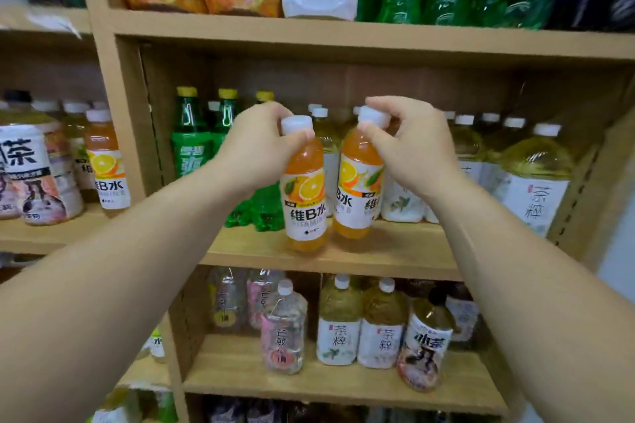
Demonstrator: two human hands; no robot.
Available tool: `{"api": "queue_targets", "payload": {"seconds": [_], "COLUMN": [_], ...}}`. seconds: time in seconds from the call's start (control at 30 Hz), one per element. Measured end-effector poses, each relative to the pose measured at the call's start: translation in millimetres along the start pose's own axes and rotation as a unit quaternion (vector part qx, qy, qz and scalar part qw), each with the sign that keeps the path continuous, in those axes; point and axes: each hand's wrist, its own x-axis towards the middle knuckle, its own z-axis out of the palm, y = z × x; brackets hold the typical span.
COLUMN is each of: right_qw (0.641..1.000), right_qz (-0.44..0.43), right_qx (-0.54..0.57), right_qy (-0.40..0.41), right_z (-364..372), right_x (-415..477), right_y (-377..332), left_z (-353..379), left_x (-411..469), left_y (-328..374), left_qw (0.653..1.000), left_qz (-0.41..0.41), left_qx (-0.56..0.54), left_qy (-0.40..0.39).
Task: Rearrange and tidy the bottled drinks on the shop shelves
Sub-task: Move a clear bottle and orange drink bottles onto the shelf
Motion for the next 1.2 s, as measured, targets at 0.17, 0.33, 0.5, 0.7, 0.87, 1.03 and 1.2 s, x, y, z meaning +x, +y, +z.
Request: {"api": "queue_targets", "payload": {"seconds": [0.17, 0.33, 0.5, 0.7, 0.87, 1.03, 1.2], "right_qw": [0.995, 0.993, 0.992, 0.99, 0.988, 0.991, 0.986], "right_qz": [0.034, 0.081, 0.085, 0.109, 0.13, 0.129, -0.045], "right_qx": [-0.072, -0.06, -0.068, -0.05, 0.014, 0.03, 0.066], "right_qy": [-0.058, -0.053, -0.069, -0.069, -0.076, -0.035, 0.148], "right_z": [13.9, 23.5, 29.3, 37.7, 46.9, 48.2, 27.8], "right_x": [9.1, 6.6, 9.0, 0.7, -10.5, -13.1, 4.7], "right_y": [21.4, 41.7, 44.0, 41.2, 39.8, 35.3, -6.1], "left_z": [33.1, 46.1, 49.4, 45.2, 41.1, 19.4, -18.4], "left_x": [18.8, 27.4, 30.0, 17.8, -3.2, -15.0, -6.5], "left_y": [-0.6, -0.4, -1.7, -3.6, -18.4, -33.9, -19.7], "left_qw": [0.999, 0.998, 0.997, 0.998, 0.997, 0.999, 0.995], "left_qz": [-0.02, -0.015, -0.009, 0.004, 0.039, 0.011, 0.065], "left_qx": [0.026, 0.011, 0.001, 0.004, -0.006, -0.006, -0.014], "left_qy": [-0.034, -0.058, -0.072, -0.058, -0.064, -0.031, 0.071]}}
